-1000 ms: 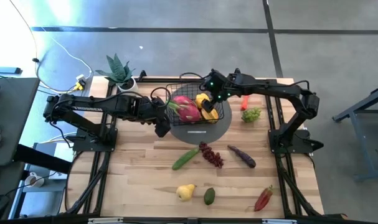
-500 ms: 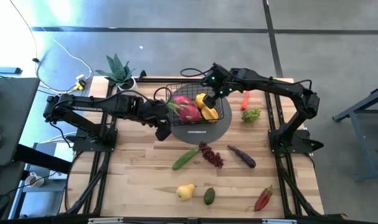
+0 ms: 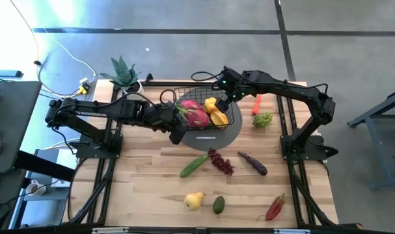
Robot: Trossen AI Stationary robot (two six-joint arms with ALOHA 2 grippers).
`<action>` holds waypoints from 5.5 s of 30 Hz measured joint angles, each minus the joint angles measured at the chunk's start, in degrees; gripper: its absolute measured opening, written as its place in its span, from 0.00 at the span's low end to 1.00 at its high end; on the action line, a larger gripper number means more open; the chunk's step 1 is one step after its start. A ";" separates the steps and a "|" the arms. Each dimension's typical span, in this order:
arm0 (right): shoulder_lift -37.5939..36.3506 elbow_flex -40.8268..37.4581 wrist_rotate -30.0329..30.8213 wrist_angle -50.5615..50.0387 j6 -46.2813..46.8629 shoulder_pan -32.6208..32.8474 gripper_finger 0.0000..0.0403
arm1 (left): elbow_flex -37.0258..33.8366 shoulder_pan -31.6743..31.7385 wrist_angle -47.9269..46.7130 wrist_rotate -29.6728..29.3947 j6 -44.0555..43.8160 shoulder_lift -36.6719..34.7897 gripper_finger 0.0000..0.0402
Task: Build produce basket
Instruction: Put the pear into the wire basket
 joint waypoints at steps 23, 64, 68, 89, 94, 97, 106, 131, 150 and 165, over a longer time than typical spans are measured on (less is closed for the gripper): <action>-11.07 0.04 0.35 -9.37 19.99 11.66 0.96 | 0.00 -11.56 17.17 7.32 -8.68 0.00 0.56; -11.12 -0.11 4.62 -13.17 35.99 29.00 0.96 | 0.02 -26.65 14.26 4.06 -12.11 18.21 0.56; -11.12 -0.11 4.60 -12.79 36.38 31.84 0.96 | 0.02 -28.96 10.47 3.87 -13.87 18.16 0.56; -6.72 -0.11 9.09 -3.19 35.80 44.57 0.96 | 0.02 -38.47 1.07 5.77 -24.43 18.12 0.56; -4.11 -0.11 4.54 2.09 29.35 45.94 0.96 | 0.02 -39.70 0.97 5.88 -27.06 18.12 0.56; -2.64 -0.11 0.38 4.59 24.76 46.18 0.96 | 0.02 -39.87 0.75 5.88 -27.71 18.12 0.56; 3.30 -0.13 -6.66 6.55 14.33 46.16 0.96 | 0.02 -39.95 0.75 5.88 -29.03 18.12 0.56; 12.38 -0.13 -7.33 22.02 -12.24 48.35 0.96 | 0.02 -39.10 0.25 5.40 -38.08 18.09 0.56; 19.48 -0.13 -8.42 37.15 -14.63 51.54 0.96 | 0.02 -39.05 -12.01 3.92 -49.61 18.05 0.56; 25.34 -0.13 -7.26 40.37 -12.09 51.78 0.96 | 0.02 -39.05 -11.60 3.93 -50.21 18.05 0.56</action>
